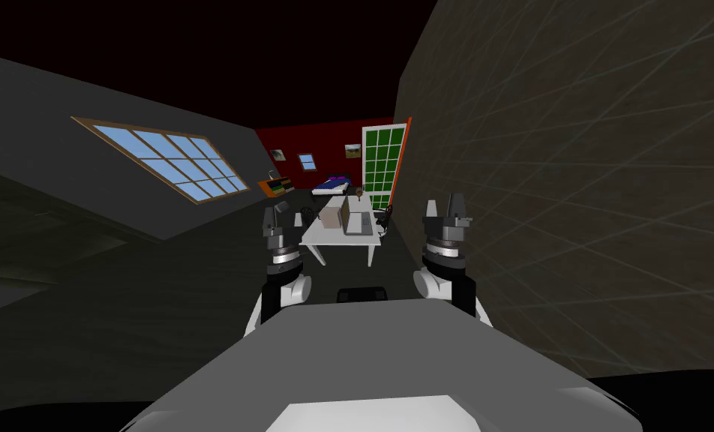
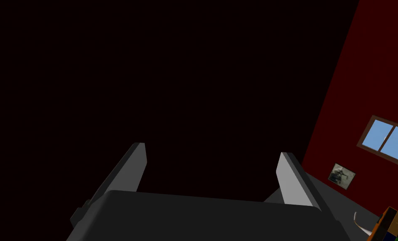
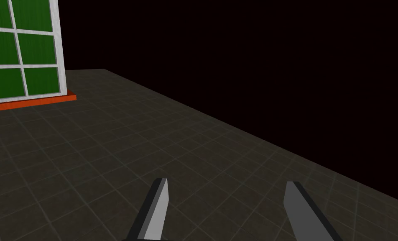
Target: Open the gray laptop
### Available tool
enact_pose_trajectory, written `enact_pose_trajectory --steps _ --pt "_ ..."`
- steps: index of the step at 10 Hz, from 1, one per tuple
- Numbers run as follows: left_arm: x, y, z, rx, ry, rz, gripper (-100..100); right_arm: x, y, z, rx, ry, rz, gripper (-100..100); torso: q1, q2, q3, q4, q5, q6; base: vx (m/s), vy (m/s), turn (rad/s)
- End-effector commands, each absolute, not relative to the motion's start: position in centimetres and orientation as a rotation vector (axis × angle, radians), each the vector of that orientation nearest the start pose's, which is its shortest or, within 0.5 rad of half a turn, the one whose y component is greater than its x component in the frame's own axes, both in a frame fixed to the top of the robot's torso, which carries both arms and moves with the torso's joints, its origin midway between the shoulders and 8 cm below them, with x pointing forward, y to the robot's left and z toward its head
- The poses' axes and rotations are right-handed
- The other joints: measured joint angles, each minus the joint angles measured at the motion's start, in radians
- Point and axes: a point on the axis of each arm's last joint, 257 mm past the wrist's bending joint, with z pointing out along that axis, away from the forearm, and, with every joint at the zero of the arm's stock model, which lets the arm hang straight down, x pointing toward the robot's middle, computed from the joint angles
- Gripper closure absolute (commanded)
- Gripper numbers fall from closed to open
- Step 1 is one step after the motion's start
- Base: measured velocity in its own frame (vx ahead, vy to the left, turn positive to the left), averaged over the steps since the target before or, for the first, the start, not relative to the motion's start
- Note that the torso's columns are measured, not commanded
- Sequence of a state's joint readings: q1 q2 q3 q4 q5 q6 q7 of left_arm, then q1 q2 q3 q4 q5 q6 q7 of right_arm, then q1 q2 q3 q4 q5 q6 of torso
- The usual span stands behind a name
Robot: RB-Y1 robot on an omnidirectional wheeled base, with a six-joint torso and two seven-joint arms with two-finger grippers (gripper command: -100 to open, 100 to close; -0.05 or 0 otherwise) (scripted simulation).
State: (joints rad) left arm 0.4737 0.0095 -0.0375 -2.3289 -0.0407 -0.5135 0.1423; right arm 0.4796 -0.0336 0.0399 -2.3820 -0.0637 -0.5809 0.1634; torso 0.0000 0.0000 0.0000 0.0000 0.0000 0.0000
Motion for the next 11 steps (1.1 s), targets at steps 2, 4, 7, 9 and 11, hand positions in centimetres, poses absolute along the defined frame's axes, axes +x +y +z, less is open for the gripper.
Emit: enact_pose_trajectory --steps 2,4,7,9,11 --pt "33.47 25.54 5.61 -0.611 0.551 -1.477 0 30.69 -26.2 8.73 0.468 0.49 1.278 0 0.0 0.104 -0.209 0.105 0.0 0.0 0.0 0.0 0.0" --pt "33.46 25.54 5.61 -0.611 0.551 -1.477 0 30.69 -26.19 8.73 0.468 0.49 1.278 0 0.0 0.248 -0.497 0.248 0.0 0.0 0.0 0.0 0.0" --pt "33.46 25.54 5.62 -0.611 0.551 -1.477 0 30.68 -26.19 8.74 0.468 0.49 1.278 0 0.0 0.47 -0.939 0.47 0.0 0.0 0.0 0.0 0.0" --pt "33.46 25.54 5.62 -0.611 0.551 -1.477 0 30.68 -26.19 8.74 0.468 0.49 1.278 0 0.0 0.618 -1.234 0.617 0.0 0.0 0.0 0.0 0.0" --pt "34.03 24.96 4.86 -0.587 0.611 -1.465 -100 30.69 -26.2 8.72 0.468 0.49 1.278 0 0.0 0.725 -1.451 0.724 0.0 0.0 0.018 -0.005 -0.014"
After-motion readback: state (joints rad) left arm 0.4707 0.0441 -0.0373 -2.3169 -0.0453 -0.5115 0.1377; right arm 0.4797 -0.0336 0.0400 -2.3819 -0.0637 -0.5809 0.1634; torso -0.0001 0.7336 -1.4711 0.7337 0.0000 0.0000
